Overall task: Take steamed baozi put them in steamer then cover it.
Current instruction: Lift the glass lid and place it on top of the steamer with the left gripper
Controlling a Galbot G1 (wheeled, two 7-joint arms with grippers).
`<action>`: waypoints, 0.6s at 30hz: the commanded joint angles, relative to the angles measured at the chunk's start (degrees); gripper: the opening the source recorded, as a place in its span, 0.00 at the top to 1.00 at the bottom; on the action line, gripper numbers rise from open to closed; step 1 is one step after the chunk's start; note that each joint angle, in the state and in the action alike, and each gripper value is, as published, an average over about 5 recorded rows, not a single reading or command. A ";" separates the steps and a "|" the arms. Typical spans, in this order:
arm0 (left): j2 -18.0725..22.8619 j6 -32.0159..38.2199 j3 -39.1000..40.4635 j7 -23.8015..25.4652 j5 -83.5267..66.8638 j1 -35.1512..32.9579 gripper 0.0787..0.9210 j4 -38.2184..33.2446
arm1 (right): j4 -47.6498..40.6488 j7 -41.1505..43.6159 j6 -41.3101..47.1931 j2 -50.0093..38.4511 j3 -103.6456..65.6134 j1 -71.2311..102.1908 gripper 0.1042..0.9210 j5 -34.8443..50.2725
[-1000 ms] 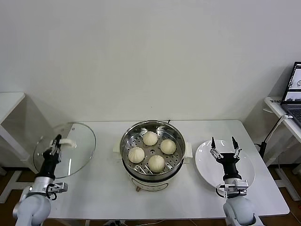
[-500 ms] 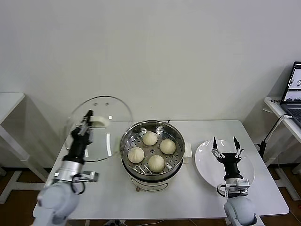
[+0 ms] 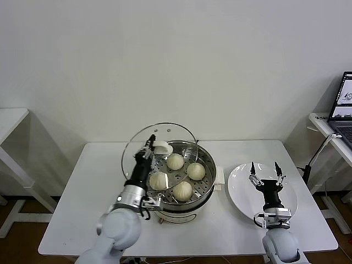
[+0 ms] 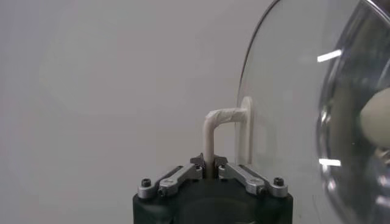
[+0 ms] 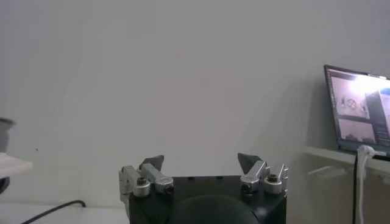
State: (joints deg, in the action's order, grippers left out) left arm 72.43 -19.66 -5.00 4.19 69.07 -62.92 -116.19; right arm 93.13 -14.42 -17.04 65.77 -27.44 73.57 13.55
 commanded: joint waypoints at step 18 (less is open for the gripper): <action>3.27 -4.87 9.81 5.06 8.21 3.37 0.86 6.03 | -1.98 0.04 0.21 0.55 -0.07 -0.21 0.12 -1.07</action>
State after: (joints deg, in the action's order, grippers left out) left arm 74.79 -23.59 3.17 7.94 75.14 -60.36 -111.43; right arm 91.46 -14.45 -16.87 66.28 -27.58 73.48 12.62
